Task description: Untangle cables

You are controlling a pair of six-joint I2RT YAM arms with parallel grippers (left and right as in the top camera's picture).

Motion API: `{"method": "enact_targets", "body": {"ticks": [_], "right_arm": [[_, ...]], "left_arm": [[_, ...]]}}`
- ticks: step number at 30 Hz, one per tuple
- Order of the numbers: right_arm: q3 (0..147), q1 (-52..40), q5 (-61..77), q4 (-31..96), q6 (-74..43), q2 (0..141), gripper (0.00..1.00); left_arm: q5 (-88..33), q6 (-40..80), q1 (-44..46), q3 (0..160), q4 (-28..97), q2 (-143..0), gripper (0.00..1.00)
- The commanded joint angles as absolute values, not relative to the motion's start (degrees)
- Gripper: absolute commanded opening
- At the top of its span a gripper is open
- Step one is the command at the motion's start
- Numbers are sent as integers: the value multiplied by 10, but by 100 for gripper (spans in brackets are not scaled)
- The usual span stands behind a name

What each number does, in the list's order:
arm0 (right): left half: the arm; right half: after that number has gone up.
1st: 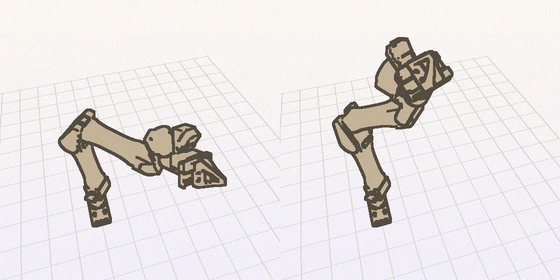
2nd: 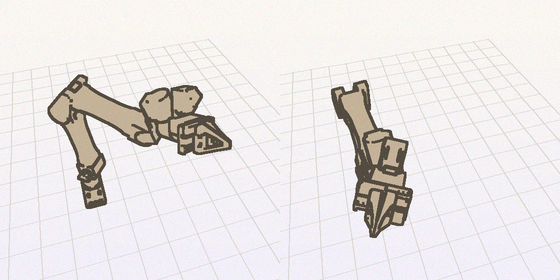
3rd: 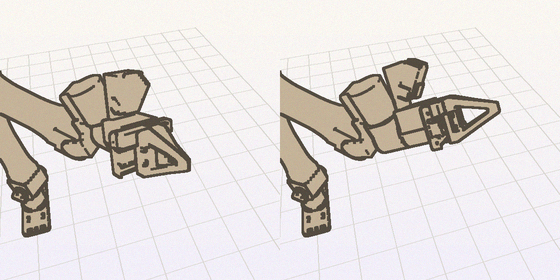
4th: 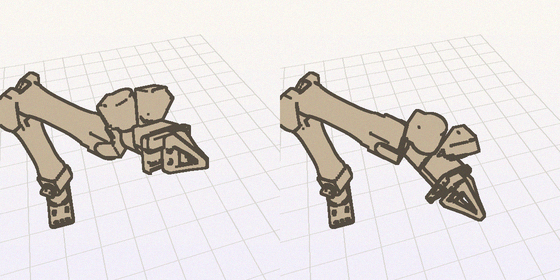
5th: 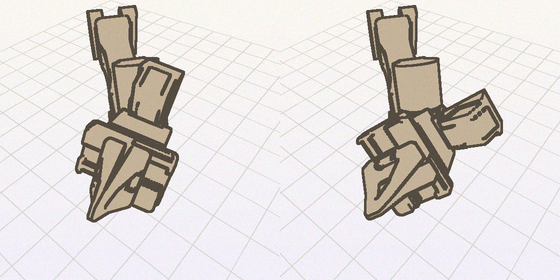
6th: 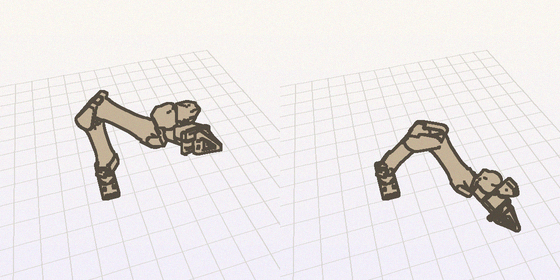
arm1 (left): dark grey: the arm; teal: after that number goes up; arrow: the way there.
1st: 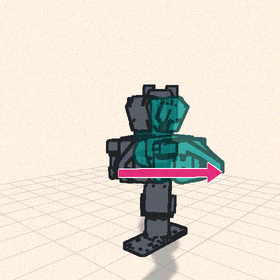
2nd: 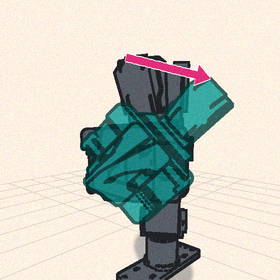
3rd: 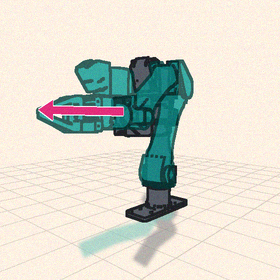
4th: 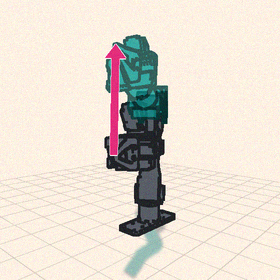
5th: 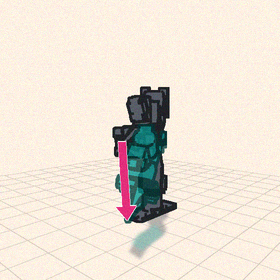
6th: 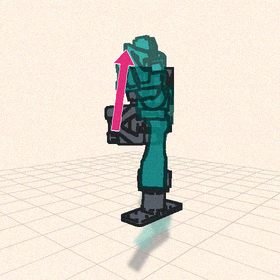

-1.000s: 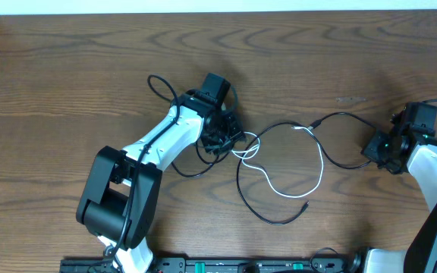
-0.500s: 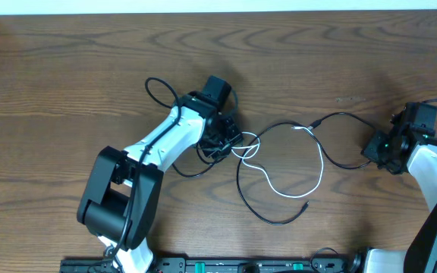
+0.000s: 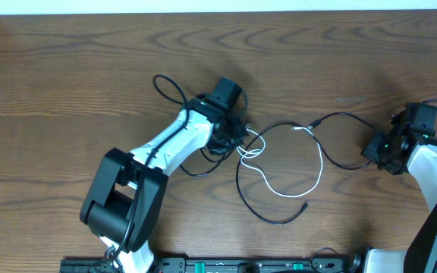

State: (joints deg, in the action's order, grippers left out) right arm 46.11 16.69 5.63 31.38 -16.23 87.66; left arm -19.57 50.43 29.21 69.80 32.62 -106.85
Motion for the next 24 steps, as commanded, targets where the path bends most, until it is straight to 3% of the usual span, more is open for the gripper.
{"method": "enact_targets", "body": {"ticks": [1, 15, 24], "right_arm": [[464, 164, 47, 316, -143, 870, 1], [463, 166, -59, 343, -164, 870, 1], [463, 180, -76, 351, -184, 870, 1]], "left_arm": [[-183, 415, 257, 736, 324, -1047, 7], [-217, 341, 35, 765, 330, -863, 8], [-299, 341, -107, 765, 336, -831, 8]]}}
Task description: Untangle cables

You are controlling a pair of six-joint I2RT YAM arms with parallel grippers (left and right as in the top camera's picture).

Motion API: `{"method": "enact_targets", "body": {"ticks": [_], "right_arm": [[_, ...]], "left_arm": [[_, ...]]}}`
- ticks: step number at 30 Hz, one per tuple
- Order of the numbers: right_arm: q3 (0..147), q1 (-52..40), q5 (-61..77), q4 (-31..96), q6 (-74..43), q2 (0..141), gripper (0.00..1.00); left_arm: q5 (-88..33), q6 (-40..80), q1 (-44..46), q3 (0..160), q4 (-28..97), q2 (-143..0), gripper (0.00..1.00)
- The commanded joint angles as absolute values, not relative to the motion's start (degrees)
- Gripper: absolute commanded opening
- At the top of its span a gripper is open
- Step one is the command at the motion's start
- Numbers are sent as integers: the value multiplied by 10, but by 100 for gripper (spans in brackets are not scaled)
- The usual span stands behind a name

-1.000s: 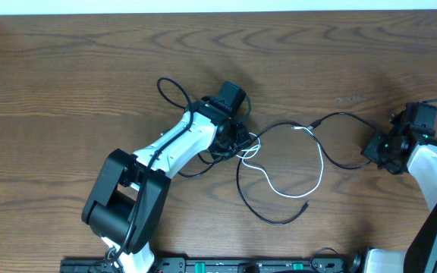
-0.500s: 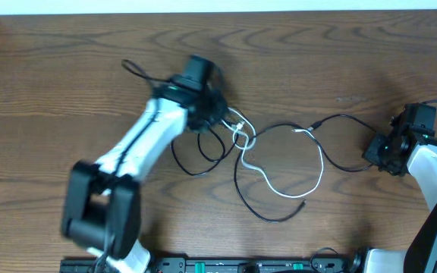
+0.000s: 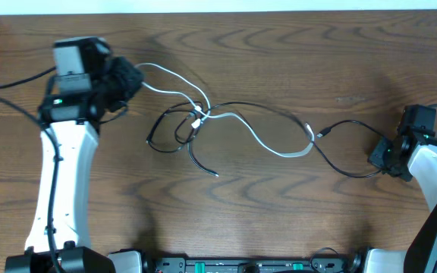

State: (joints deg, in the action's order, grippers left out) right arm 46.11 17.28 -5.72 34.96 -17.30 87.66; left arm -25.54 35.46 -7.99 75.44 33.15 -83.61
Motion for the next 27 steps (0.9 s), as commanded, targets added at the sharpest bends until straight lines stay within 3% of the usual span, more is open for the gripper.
{"method": "enact_targets", "body": {"ticks": [1, 6, 11, 14, 19, 22, 24, 27], "right_arm": [[463, 180, -77, 352, -184, 870, 1], [463, 185, -121, 369, -219, 870, 1], [463, 185, -78, 352, -222, 870, 3], [463, 183, 27, 323, -205, 870, 2], [463, 147, 352, 236, -62, 870, 4], [463, 110, 410, 219, -29, 870, 7], [463, 80, 409, 218, -6, 870, 18], [463, 46, 362, 220, 11, 870, 50]], "left_arm": [[-298, 341, -118, 765, 339, -831, 7], [-299, 341, -152, 765, 347, -831, 8], [-341, 345, -149, 764, 360, -831, 8], [-375, 345, -129, 764, 360, -832, 8], [-399, 301, -52, 764, 354, -834, 8], [-399, 271, 0, 764, 348, -839, 8], [-399, 251, 34, 764, 344, -842, 8], [-399, 233, 85, 764, 339, -851, 8]]}}
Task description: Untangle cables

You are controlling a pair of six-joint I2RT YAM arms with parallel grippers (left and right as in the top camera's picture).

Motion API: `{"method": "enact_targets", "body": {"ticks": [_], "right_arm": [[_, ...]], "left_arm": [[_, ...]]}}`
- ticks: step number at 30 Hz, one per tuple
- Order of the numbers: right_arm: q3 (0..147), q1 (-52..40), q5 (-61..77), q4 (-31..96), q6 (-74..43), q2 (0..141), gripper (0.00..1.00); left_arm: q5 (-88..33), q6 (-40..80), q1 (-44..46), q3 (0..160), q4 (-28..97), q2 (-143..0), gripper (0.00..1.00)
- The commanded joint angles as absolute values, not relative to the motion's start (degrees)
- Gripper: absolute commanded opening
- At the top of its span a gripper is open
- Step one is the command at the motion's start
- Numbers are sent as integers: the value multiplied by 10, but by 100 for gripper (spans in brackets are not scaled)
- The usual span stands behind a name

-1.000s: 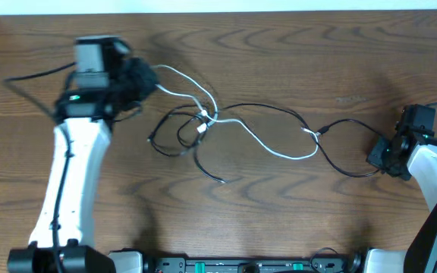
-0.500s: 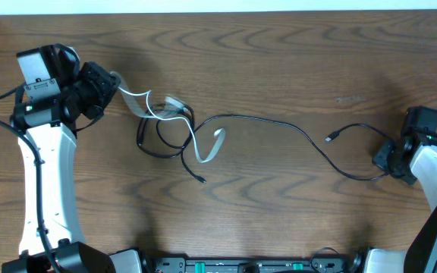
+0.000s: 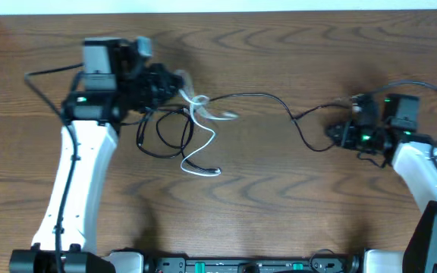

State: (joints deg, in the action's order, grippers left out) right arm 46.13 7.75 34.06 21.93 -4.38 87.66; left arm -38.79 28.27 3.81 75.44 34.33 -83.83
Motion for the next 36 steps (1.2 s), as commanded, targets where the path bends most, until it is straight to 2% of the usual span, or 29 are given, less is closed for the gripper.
{"method": "enact_targets", "body": {"ticks": [1, 5, 10, 12, 15, 19, 24, 27, 36], "right_arm": [[463, 37, 340, 221, 11, 870, 57], [463, 11, 303, 220, 11, 870, 70], [463, -11, 303, 220, 11, 870, 77], [463, -13, 291, 220, 11, 870, 77], [463, -13, 255, 238, -1, 870, 71], [463, -13, 172, 321, -91, 870, 65], [463, -13, 136, 466, -198, 870, 64], [463, -13, 194, 525, -193, 870, 70], [465, -13, 579, 524, 25, 870, 80]], "left_arm": [[-399, 224, 99, 764, 338, -854, 8], [-399, 220, 147, 764, 337, -866, 8], [-399, 221, 190, 764, 333, -885, 8], [-399, 221, 204, 764, 331, -894, 8], [-399, 221, 221, 764, 329, -903, 8], [-399, 221, 237, 764, 328, -906, 8], [-399, 221, 242, 764, 327, -906, 8], [-399, 221, 242, 764, 327, -906, 8], [-403, 222, 242, 764, 327, -906, 8]]}}
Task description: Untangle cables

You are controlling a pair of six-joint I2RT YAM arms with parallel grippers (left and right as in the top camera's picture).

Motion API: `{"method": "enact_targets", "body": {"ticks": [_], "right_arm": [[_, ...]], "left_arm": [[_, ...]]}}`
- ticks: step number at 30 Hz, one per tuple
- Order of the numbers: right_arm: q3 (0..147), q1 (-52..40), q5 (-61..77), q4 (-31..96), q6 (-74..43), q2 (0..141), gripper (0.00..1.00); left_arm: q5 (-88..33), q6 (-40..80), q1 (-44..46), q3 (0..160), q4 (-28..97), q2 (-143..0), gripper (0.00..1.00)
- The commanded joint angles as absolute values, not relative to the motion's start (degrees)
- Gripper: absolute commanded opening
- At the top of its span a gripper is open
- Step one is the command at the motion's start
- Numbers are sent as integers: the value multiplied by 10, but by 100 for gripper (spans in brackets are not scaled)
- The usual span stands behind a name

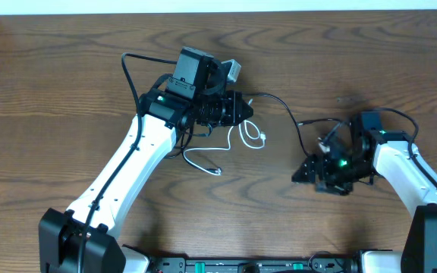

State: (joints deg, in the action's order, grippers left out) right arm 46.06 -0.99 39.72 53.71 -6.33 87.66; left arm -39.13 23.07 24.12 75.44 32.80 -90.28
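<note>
My left gripper (243, 112) is at the table's middle, apparently shut on the white cable (253, 139). That cable hangs below it in a small loop, and its free end (217, 172) lies on the table. A black cable (285, 108) leaves the same gripper and runs right and down to my right gripper (303, 174), which looks shut on it. Another stretch of black cable (179, 150) curls under the left forearm. The jaws themselves are dark and hard to make out.
The brown wooden table (370, 61) fills the view, with a pale wall edge along the back. The left arm (120, 174) crosses the left half diagonally. The right arm (419, 182) comes in from the right front corner.
My left gripper has moved from the left side to the table's middle with the cables. My right gripper has moved down and left. The black cable between them is shorter and slacker.
At first my left gripper was on the tangle in the middle and my right held the black cable at the far right. Then the left was far left with the white cable stretched out. Later the cables bunched near it, and now both grippers are closer together.
</note>
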Motion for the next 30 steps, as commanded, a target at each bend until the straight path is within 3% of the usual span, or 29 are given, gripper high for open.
{"method": "enact_targets", "body": {"ticks": [1, 8, 15, 23, 30], "right_arm": [[465, -13, 611, 510, 29, 870, 80], [465, -16, 710, 390, 25, 870, 81], [465, -16, 705, 220, -85, 870, 79], [465, -21, 556, 84, -152, 870, 78], [465, -77, 456, 58, -152, 870, 79]], "left_arm": [[-410, 223, 242, 764, 324, -906, 8], [-540, 246, 243, 764, 222, -906, 8], [-599, 365, 243, 764, 48, -906, 8], [-595, 512, 243, 764, -127, -906, 8], [-584, 548, 243, 764, -156, -906, 8]]}}
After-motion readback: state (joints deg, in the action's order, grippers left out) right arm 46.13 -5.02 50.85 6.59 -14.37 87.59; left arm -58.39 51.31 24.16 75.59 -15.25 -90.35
